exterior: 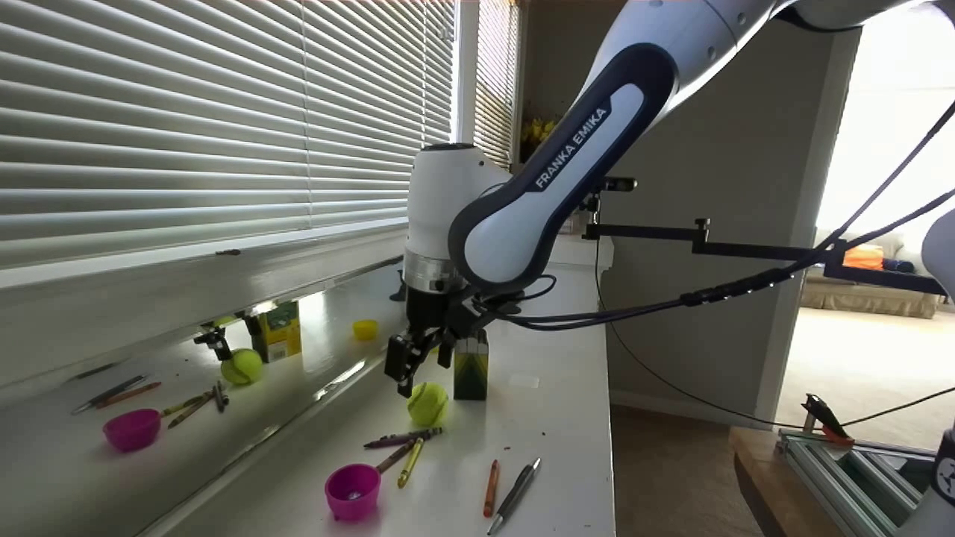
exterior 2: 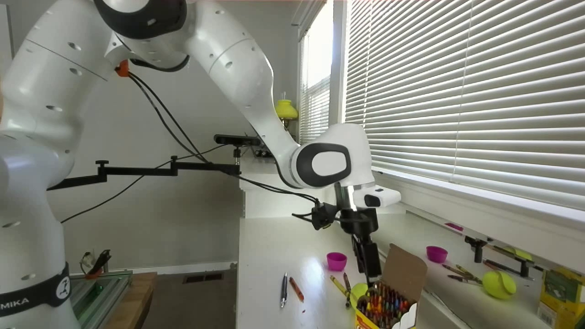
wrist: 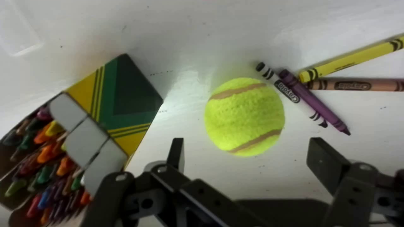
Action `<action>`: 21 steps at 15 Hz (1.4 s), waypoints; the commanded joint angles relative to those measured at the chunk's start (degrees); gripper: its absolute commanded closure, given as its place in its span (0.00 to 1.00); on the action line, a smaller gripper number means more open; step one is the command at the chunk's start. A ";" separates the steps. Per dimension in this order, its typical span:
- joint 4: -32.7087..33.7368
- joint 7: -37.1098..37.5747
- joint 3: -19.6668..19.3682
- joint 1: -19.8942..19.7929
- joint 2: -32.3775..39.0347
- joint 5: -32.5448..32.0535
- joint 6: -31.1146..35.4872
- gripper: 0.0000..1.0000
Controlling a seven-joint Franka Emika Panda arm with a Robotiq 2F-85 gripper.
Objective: Move the tennis ball to the left.
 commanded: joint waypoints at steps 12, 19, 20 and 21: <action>1.79 0.12 8.35 -3.75 -25.54 -6.49 -44.89 0.00; 2.15 0.43 11.22 -6.43 -25.32 -8.78 -45.56 0.00; 2.13 0.45 11.26 -6.40 -25.06 -8.79 -45.55 0.00; 2.10 0.45 11.27 -6.39 -24.98 -8.79 -45.55 0.00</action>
